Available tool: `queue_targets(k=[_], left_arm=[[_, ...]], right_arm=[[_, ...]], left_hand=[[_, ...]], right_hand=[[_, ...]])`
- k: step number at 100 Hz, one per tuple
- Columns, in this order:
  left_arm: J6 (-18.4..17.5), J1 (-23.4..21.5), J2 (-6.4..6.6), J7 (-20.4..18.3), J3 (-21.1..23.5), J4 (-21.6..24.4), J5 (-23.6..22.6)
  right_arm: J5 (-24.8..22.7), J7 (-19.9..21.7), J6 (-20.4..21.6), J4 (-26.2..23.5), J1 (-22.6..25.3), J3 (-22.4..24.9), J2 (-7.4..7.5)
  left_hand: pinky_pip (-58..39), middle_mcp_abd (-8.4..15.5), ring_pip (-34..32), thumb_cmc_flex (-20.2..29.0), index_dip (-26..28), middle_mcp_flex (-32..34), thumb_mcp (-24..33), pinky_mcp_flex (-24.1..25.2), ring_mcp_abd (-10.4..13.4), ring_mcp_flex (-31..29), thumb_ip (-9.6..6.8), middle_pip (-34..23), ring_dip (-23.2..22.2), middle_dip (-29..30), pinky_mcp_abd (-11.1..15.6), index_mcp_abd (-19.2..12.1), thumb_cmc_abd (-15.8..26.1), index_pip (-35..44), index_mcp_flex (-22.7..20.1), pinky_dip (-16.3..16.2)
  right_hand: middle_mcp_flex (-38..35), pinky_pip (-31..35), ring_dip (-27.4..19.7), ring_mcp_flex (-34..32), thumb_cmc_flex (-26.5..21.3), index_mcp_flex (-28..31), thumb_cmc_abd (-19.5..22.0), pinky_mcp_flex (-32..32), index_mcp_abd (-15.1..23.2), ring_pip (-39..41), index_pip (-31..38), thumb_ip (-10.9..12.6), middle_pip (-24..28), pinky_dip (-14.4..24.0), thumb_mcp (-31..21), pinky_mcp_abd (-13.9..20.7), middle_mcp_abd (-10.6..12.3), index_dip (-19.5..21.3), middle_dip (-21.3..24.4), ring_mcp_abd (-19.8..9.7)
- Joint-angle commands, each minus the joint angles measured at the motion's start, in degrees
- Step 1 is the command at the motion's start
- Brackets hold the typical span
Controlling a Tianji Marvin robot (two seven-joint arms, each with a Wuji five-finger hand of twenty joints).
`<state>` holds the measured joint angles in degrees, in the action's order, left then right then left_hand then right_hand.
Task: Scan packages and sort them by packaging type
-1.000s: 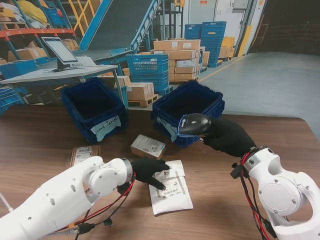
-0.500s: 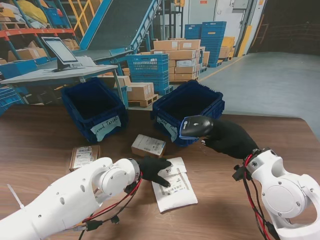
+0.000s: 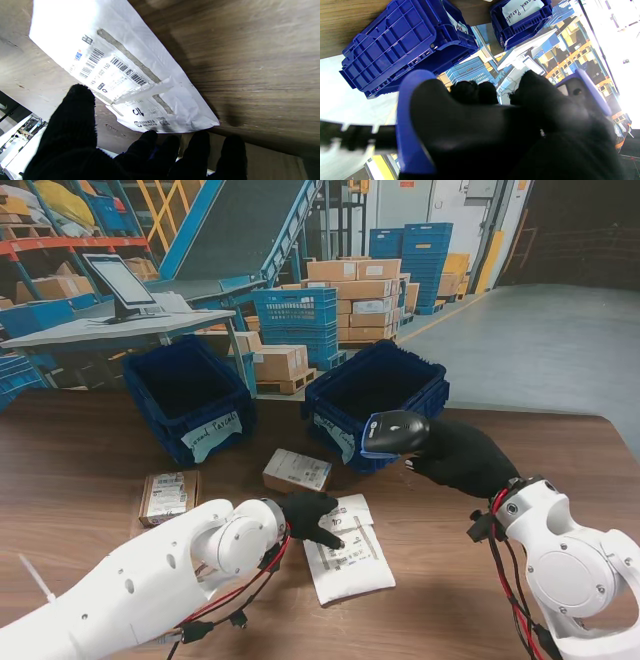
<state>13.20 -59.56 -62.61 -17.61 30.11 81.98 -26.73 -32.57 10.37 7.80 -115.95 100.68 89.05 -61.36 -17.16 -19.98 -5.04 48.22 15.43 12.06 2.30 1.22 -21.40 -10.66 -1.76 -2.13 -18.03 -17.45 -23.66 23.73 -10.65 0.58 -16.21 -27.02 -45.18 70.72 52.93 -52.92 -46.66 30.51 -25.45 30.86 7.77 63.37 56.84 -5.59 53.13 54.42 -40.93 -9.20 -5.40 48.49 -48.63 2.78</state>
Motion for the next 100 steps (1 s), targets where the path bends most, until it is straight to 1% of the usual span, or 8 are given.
queue_targets(k=[1,15,43,59,61,74,83,100], left_arm=[[0.3,0.5,-0.94,-1.0,-0.4,-0.4,-0.3],[2.1,0.8,-1.65,-0.1,-1.2,-1.4,0.9],[5.3,3.3,-2.68,-0.8,-5.1,-4.1,3.3],[5.1,4.0,-3.38,-0.5,-6.2,-6.1,4.3],[5.2,4.0,-3.42,-0.4,-6.3,-6.2,4.1],[5.0,4.0,-3.42,0.1,-6.7,-6.7,3.1],[4.9,3.3,-3.39,0.7,-6.2,-6.7,2.6],[4.9,2.6,-2.86,1.1,-5.9,-6.2,0.6]], right_arm=[[0.1,1.0,0.2,-0.7,0.4,0.2,-0.16],[0.5,1.3,0.6,-0.6,0.7,0.4,-0.1],[1.0,1.9,1.1,-0.3,0.8,0.7,0.02],[1.3,2.3,1.2,-0.2,0.8,0.9,0.08],[1.3,2.3,1.2,-0.2,0.9,0.9,0.08],[1.6,2.3,1.2,-0.1,1.0,1.1,0.07],[1.6,2.2,1.2,-0.1,1.1,1.0,0.05],[1.6,2.0,1.1,-0.2,1.1,1.1,0.0]], left_hand=[[1.3,-1.6,-0.3,-1.4,-0.9,-1.5,1.0,0.2,-1.4,0.5,-0.04,0.8,-0.1,0.3,-1.7,2.6,-0.1,-0.7,1.4,-1.1],[1.0,-1.9,-0.4,-1.4,-1.1,-1.7,1.1,0.2,-1.4,0.5,0.0,0.9,-0.1,0.5,-1.9,3.0,-0.1,-0.8,1.6,-1.1],[-0.3,-3.3,-1.3,-0.8,-1.6,-0.2,1.7,-0.6,-2.5,-1.4,-0.23,0.5,-0.4,0.7,-2.3,4.4,-1.3,-0.6,1.2,-1.1],[-3.1,-2.6,-4.0,-0.1,-0.2,6.7,4.6,-1.6,-2.6,-5.7,-1.58,-1.7,-2.3,-2.0,-2.7,3.2,-3.4,1.6,-3.5,-0.9],[-4.7,-2.4,-4.4,-1.1,1.2,8.4,7.5,-1.7,-2.7,-6.9,-1.34,-1.5,-3.6,-4.0,-2.8,2.9,-4.3,1.8,-4.6,-0.1],[-8.4,-0.7,-7.4,-1.3,4.7,13.9,12.6,-2.7,-2.0,-11.1,-0.77,-3.6,-7.0,-8.8,-3.0,0.9,-6.7,3.8,-8.9,0.3],[-11.4,0.7,-10.6,-0.5,7.7,17.4,16.0,-4.0,-1.4,-14.7,-1.2,-7.4,-10.0,-12.6,-3.2,-0.8,-8.7,6.3,-12.3,-0.2],[-18.3,3.0,-16.2,-0.1,14.3,19.6,22.5,-6.8,-0.3,-20.9,-0.25,-20.0,-16.7,-17.8,-4.2,-3.4,-12.2,10.8,-16.4,-1.2]], right_hand=[[-0.4,0.8,-0.2,0.1,-6.3,4.6,4.8,0.1,3.5,0.2,1.5,-0.5,-0.6,0.9,-6.2,0.1,-0.4,0.5,-0.3,0.5],[-0.4,0.8,-0.2,0.1,-6.4,4.6,4.7,0.1,3.5,0.2,1.5,-0.5,-0.6,1.0,-6.2,0.0,-0.4,0.5,-0.4,0.6],[-0.6,0.8,-0.2,0.1,-6.4,4.9,4.6,0.1,3.5,0.2,1.4,-0.5,-0.6,1.0,-6.3,0.0,-0.5,0.6,-0.4,0.6],[-0.6,0.7,-0.2,0.1,-6.3,4.9,4.6,0.0,3.5,0.2,1.4,-0.5,-0.6,1.0,-6.3,0.0,-0.5,0.6,-0.4,0.7],[-0.7,0.8,-0.2,0.0,-6.3,4.9,4.5,0.1,3.5,0.2,1.4,-0.5,-0.6,1.0,-6.3,0.0,-0.6,0.6,-0.4,0.8],[-0.7,0.7,-0.2,0.1,-6.3,4.9,4.6,0.0,3.5,0.2,1.3,-0.6,-0.7,1.0,-6.3,0.0,-0.6,0.6,-0.4,0.8],[-0.7,0.7,-0.1,0.0,-6.3,5.0,4.6,0.0,3.5,0.2,1.3,-0.6,-0.7,1.1,-6.3,0.0,-0.5,0.6,-0.4,0.8],[-0.7,0.8,-0.1,0.1,-6.3,5.0,4.5,0.0,3.5,0.2,1.3,-0.5,-0.7,1.1,-6.4,-0.1,-0.6,0.6,-0.4,0.8]])
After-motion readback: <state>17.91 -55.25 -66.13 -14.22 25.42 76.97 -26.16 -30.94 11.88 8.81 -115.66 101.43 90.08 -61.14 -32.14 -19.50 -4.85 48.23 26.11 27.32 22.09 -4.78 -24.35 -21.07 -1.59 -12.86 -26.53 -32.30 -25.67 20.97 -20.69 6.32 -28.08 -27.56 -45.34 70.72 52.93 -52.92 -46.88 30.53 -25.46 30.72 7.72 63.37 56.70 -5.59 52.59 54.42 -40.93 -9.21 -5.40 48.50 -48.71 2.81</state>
